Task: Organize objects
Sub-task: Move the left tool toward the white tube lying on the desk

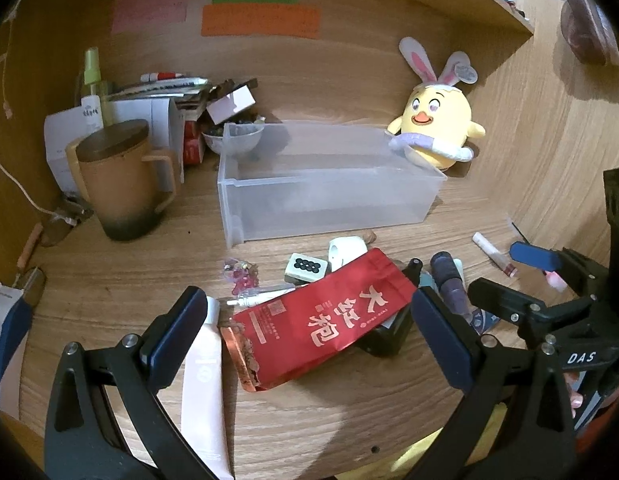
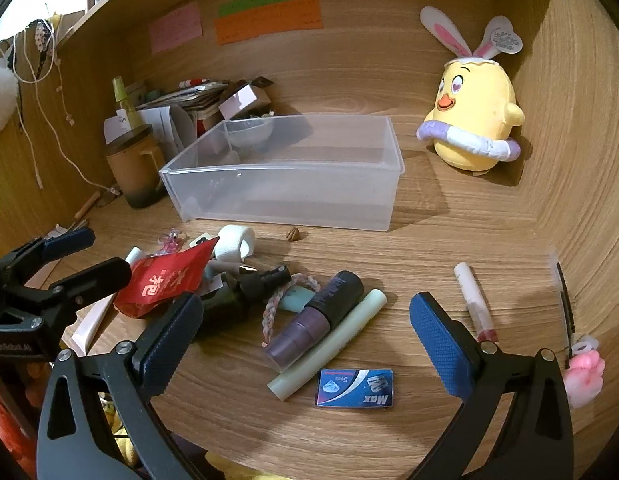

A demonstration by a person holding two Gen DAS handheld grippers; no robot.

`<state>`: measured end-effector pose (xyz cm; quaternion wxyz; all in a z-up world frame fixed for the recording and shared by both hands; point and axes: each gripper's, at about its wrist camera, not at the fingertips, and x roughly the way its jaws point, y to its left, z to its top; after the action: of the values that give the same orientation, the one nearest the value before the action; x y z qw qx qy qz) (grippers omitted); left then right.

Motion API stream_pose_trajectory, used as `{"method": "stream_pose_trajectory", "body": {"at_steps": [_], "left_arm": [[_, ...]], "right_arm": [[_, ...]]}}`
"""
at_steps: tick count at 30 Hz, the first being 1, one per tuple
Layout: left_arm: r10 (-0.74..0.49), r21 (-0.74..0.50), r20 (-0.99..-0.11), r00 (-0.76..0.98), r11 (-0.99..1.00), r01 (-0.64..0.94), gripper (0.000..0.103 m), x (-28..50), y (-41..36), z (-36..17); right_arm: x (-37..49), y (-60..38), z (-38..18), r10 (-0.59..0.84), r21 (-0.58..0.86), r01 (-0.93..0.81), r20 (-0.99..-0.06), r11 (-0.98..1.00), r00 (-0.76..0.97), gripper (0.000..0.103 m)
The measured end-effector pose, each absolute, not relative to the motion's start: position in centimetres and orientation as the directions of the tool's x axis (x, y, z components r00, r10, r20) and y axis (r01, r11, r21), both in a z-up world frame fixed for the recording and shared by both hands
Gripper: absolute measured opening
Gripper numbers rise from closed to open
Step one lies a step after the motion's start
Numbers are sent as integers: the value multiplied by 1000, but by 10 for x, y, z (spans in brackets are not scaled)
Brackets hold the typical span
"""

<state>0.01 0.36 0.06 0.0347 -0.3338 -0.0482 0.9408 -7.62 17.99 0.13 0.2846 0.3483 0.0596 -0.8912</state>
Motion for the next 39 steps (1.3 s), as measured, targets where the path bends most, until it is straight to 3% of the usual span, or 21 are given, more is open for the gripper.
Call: {"method": "stream_pose_trajectory", "body": {"at_steps": [31, 34, 39], "left_arm": [[103, -125, -634, -767, -992, -29, 103, -2, 1, 2], [28, -119, -633, -774, -991, 61, 103, -2, 3, 2], [33, -120, -630, -776, -991, 56, 103, -1, 5, 2]], "right_arm": [[-72, 181, 5, -489, 110, 560, -642, -821, -591, 103], [-72, 182, 5, -489, 110, 560, -641, -821, -591, 103], [-73, 182, 5, -489, 113, 559, -643, -822, -589, 103]]}}
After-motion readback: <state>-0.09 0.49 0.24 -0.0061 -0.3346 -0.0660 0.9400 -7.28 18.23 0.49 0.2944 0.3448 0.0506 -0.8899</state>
